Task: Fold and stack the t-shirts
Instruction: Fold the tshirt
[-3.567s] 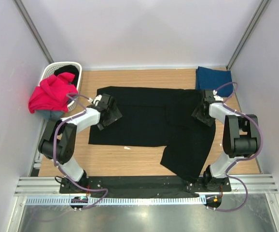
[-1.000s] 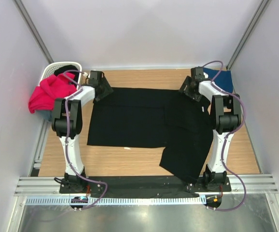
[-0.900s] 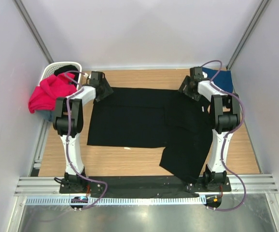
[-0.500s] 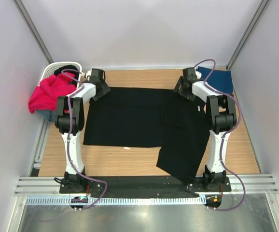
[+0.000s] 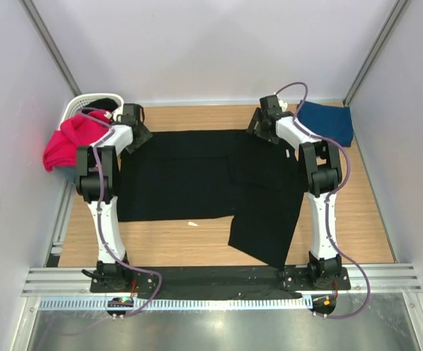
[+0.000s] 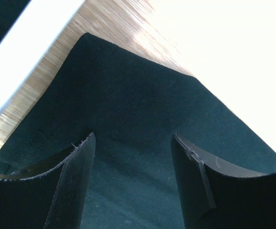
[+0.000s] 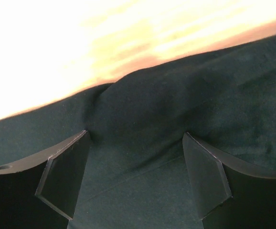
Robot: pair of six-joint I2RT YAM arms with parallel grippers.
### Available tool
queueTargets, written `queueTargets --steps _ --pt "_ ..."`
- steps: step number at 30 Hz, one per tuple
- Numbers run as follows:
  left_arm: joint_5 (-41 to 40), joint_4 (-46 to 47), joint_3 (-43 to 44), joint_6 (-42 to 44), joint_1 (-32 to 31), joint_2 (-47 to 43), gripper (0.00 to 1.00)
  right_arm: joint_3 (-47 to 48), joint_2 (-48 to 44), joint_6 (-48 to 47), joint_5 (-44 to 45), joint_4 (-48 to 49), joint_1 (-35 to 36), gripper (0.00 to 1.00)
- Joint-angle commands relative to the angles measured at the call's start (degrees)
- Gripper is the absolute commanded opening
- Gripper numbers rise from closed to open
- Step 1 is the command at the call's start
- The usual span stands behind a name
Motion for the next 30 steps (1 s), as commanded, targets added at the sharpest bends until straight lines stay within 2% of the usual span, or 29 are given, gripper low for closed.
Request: queueTargets --steps 1,8,18,22,24,30 --pt "1.73 -3.58 2.73 2.22 1.21 2.69 0.66 4.72 5.46 -0.54 1.02 -5.30 -0.25 0.85" --pt "6.49 -3.84 8.89 4.86 1.03 7.26 0.66 9.23 8.55 -0.81 3.22 -8.48 -2.79 0.86" --pt "7.20 -6.47 15.22 7.32 0.42 10.26 0.67 13.08 10.13 -3.35 -0.90 -8.47 -4.03 0.86" --pt "6.76 -6.65 15.58 11.09 -0.11 4.22 0.78 20.19 7.69 -6.16 -0.83 -11.72 -2.98 0.91" --pt "6.59 -6.83 15.32 13.55 -0.72 0.87 0.82 22.05 5.58 -7.31 -0.56 -12.08 -2.62 0.97" --pt "5.45 -8.58 14.62 15.50 -3.80 -13.53 0.94 18.99 -8.04 -6.87 -0.12 -13.13 -2.36 1.00"
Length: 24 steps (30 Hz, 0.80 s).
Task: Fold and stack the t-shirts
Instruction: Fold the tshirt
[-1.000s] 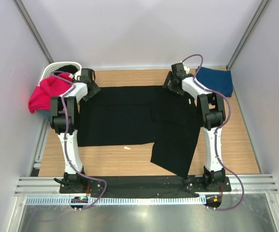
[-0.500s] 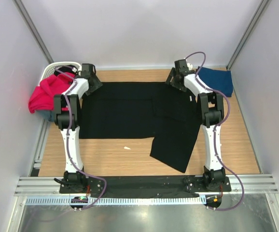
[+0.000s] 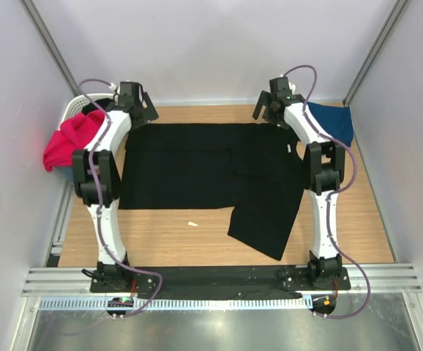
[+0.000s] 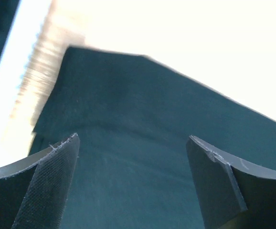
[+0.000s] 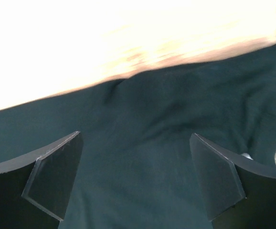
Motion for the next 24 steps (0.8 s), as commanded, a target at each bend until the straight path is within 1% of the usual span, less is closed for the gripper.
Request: queueTargets --steps 1,2,3,4,5,6,7,9,10,11,12,13,14,15,16,17,18,19,20,22,24 --pt "-1.66 -1.20 -0.20 2.21 -2.44 -14.60 0.95 -3.06 -14.19 -0.10 1.93 -1.09 0.35 1.00" --pt "-1.75 -1.73 -3.34 1.60 -3.41 -16.80 0.95 -5.79 -17.00 0.69 2.64 -1.26 0.35 0.99" --pt "-1.66 -1.82 -6.07 -0.33 -3.76 -22.13 0.95 -12.60 -22.07 1.48 3.43 -0.92 0.44 1.00" --pt "-1.49 -1.73 -8.71 -1.30 -4.20 -24.53 0.95 -16.41 -25.25 3.14 3.43 -0.04 0.35 1.00" --pt "-1.31 -1.82 -15.18 -2.62 -4.21 -27.60 0.95 -20.45 -28.16 3.86 3.35 0.40 0.44 1.00" --pt "-0.44 -1.91 -18.29 -3.76 -4.29 -32.68 0.95 -28.06 -33.93 4.47 3.26 0.40 0.35 1.00" --pt "0.00 -2.17 -21.10 -5.43 -4.29 -35.60 0.95 -31.80 -36.68 5.09 3.08 -0.03 0.35 1.00" --pt "0.62 -4.79 -29.34 -7.10 -4.21 -40.27 0.95 -38.92 -42.57 6.58 3.17 -1.08 0.35 1.00" --pt "0.97 -6.29 -32.26 -9.11 -4.29 -44.99 0.95 -45.56 -48.08 7.11 3.87 -2.13 0.35 1.00" --pt "0.80 -9.17 -34.81 -10.18 -4.21 -47.12 0.95 -48.76 -51.27 8.33 4.13 -2.67 0.35 0.99" --pt "0.28 -10.59 -40.23 -11.58 -4.29 -49.75 0.93 -54.28 -54.09 9.22 4.22 -3.19 0.35 1.00" --pt "-1.56 -11.74 -42.81 -12.90 -4.12 -54.31 0.91 -56.86 -59.68 10.01 3.62 -4.07 0.35 1.00" --pt "-2.88 -13.75 -45.45 -15.70 -4.03 -56.96 0.90 -59.32 -62.26 11.58 3.00 -4.25 0.35 1.00" --pt "-4.29 -14.82 -48.35 -17.12 -3.94 -59.42 0.88 -63.95 -64.64 12.21 2.47 -4.17 0.26 1.00" --pt "-6.82 -16.39 -53.16 -18.35 -3.16 -61.54 0.87 -66.09 -69.27 12.91 1.95 -4.08 0.26 1.00" --pt "-6.94 -16.84 -55.91 -20.89 -2.28 -65.82 0.86 -68.20 -71.06 13.70 1.33 -4.08 0.26 1.00" --pt "-6.68 -16.76 -58.28 -21.69 -1.32 -67.43 0.83 -71.87 -72.90 14.66 1.06 -4.17 0.26 1.00" --pt "-6.15 -16.50 -60.39 -22.57 -0.35 -69.01 0.82 -73.56 -74.05 15.02 0.97 -4.51 0.26 1.00" --pt "-5.36 -15.37 -64.51 -23.89 1.58 -70.94 0.82 -75.15 -75.54 15.11 -0.16 -4.43 0.26 1.00" --pt "-5.00 -12.21 -68.04 -24.69 3.52 -71.66 0.78 -78.84 -75.65 15.47 -1.48 -4.43 0.26 1.00" --pt "-3.43 -9.13 -71.57 -24.78 5.89 -70.45 0.77 -80.69 -74.16 15.38 -3.93 -4.17 0.26 1.00"
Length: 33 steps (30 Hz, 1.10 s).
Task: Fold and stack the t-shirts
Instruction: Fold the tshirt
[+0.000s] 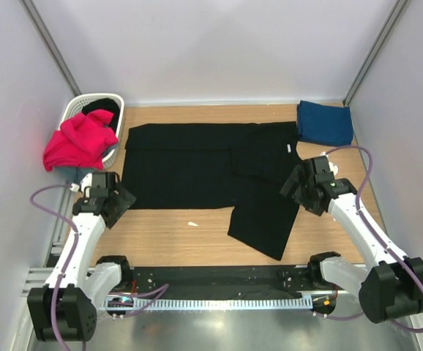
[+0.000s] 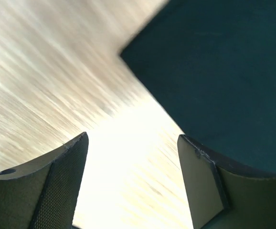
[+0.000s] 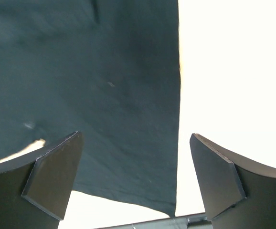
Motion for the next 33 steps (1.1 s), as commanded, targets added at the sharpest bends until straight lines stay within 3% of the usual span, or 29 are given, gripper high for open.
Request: queueTargets --steps 1,8,19,28,33 --pt "0.27 7.92 -3.34 -3.53 3.49 1.67 0.76 -2.30 1.80 1.76 -3.82 1.36 0.26 1.00" --pt "0.01 17.17 -3.87 -1.86 9.30 10.81 0.70 -2.12 1.80 1.76 -1.01 1.63 0.18 0.98" --pt "-0.86 23.42 -6.42 -3.27 9.83 15.12 0.52 -2.74 1.10 3.08 0.49 -1.18 0.18 0.97" --pt "-1.75 25.62 -7.83 -3.18 9.83 18.10 0.48 -4.41 -2.15 1.76 -3.99 -6.81 0.18 0.94" --pt "-2.71 26.40 -7.91 -3.01 9.83 19.16 0.34 -6.60 -2.33 0.62 -8.45 -7.60 0.26 0.92"
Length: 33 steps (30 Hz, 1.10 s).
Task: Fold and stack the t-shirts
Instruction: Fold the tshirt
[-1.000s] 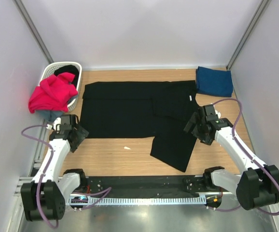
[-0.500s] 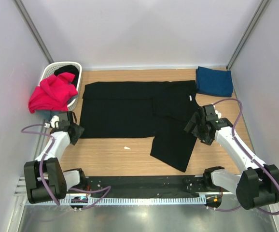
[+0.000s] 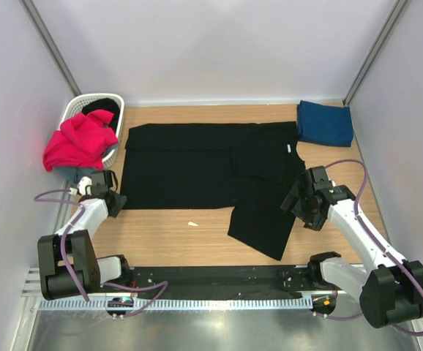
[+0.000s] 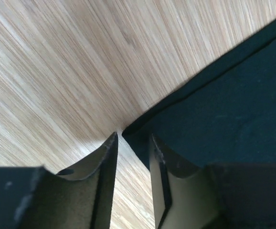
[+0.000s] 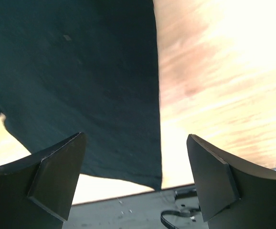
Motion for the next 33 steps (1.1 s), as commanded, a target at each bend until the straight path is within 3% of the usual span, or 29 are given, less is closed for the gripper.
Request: queueTargets --steps 1,4,13,20,33 --pt "-2.60 1.93 -0.42 0.21 0.37 0.78 0.33 -0.95 -0.51 -1.39 -4.48 -2.07 0.35 0.92" --pt "-3.49 2.63 -1.38 0.56 0.37 0.96 0.29 -0.95 -0.34 -2.01 -5.26 -3.30 0.87 0.92" --pt "-3.13 2.90 -1.83 0.91 0.37 0.87 0.01 -3.05 1.42 1.76 -7.29 -3.57 5.01 0.95" --pt "-7.26 0.53 -3.14 -1.11 0.37 -1.31 0.00 -2.62 5.37 2.12 -6.58 -5.76 5.36 0.96" --pt "-5.95 -1.23 -3.50 -3.13 0.28 -4.85 0.00 -3.06 3.89 4.32 -5.63 -9.89 10.02 0.95"
